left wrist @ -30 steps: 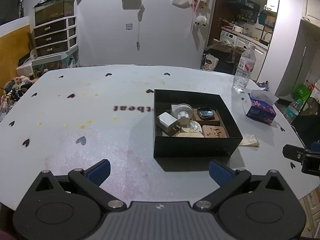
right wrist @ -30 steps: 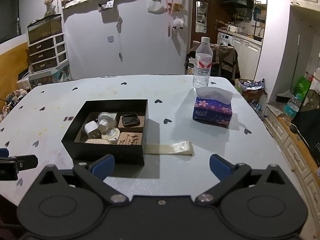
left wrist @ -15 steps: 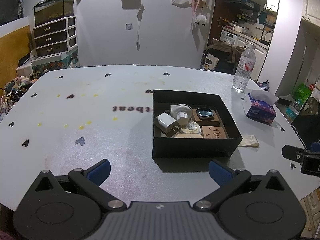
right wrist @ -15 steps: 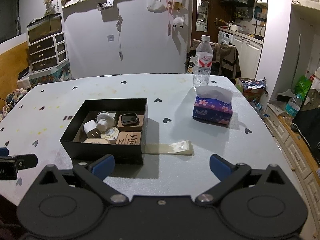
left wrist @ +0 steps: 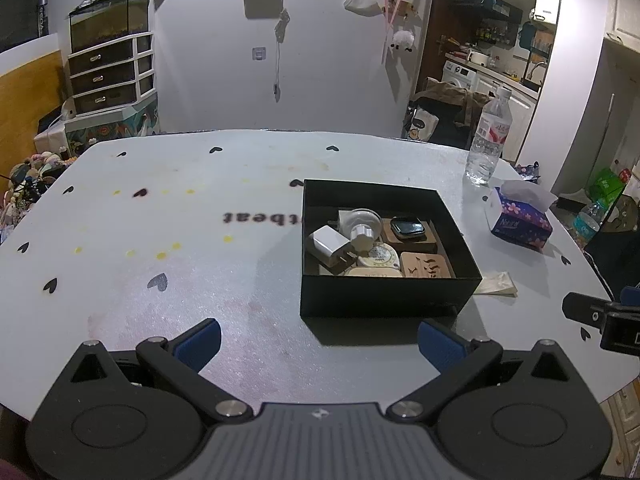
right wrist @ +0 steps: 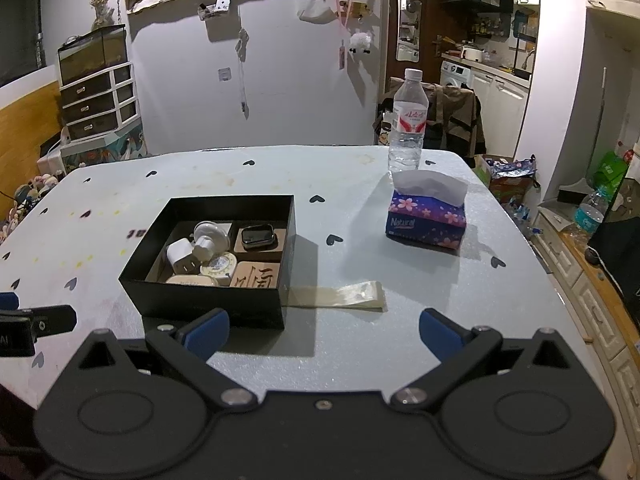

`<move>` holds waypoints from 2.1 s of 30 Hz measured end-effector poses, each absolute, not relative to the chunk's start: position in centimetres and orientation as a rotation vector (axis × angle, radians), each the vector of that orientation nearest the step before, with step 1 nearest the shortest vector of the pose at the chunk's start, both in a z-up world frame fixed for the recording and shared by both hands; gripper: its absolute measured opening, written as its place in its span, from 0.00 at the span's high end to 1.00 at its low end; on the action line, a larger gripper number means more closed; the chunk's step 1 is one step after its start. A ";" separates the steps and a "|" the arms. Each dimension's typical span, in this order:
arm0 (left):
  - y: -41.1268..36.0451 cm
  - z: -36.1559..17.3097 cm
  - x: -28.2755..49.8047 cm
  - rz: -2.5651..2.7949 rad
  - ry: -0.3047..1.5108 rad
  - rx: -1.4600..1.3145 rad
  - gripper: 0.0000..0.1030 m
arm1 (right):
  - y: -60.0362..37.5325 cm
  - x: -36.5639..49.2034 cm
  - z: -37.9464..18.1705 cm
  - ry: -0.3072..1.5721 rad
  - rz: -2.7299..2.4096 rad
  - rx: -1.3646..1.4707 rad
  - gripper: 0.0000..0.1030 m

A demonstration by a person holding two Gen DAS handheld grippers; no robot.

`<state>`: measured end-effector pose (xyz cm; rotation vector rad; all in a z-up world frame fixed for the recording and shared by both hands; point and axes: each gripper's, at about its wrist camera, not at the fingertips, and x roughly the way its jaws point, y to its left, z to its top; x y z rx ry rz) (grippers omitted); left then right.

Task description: Organize rigid objects

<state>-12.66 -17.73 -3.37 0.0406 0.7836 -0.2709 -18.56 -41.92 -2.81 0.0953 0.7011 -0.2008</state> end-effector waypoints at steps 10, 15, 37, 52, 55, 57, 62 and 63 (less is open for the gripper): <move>-17.7 -3.4 -12.7 -0.268 0.782 0.041 0.00 | -41.9 -18.6 -2.8 0.702 -0.201 0.095 0.01; -17.8 -3.4 -12.8 -0.266 0.782 0.040 0.00 | -42.0 -18.6 -2.8 0.702 -0.201 0.095 0.01; -17.7 -3.3 -13.1 -0.254 0.777 0.036 0.00 | -42.3 -18.7 -3.1 0.702 -0.194 0.095 0.01; -17.7 -3.0 -13.4 -0.251 0.769 0.040 0.00 | -42.3 -18.8 -3.1 0.701 -0.194 0.096 0.01; -17.7 -3.0 -13.4 -0.252 0.768 0.043 0.00 | -42.3 -18.8 -3.1 0.702 -0.194 0.097 0.01; -17.7 -3.0 -13.4 -0.252 0.768 0.042 0.00 | -42.3 -18.8 -3.1 0.701 -0.194 0.097 0.01; -17.7 -3.0 -13.4 -0.253 0.768 0.043 0.00 | -42.3 -18.8 -3.1 0.701 -0.194 0.096 0.01; -17.7 -3.0 -13.4 -0.253 0.767 0.045 0.00 | -42.3 -18.8 -3.1 0.701 -0.194 0.096 0.01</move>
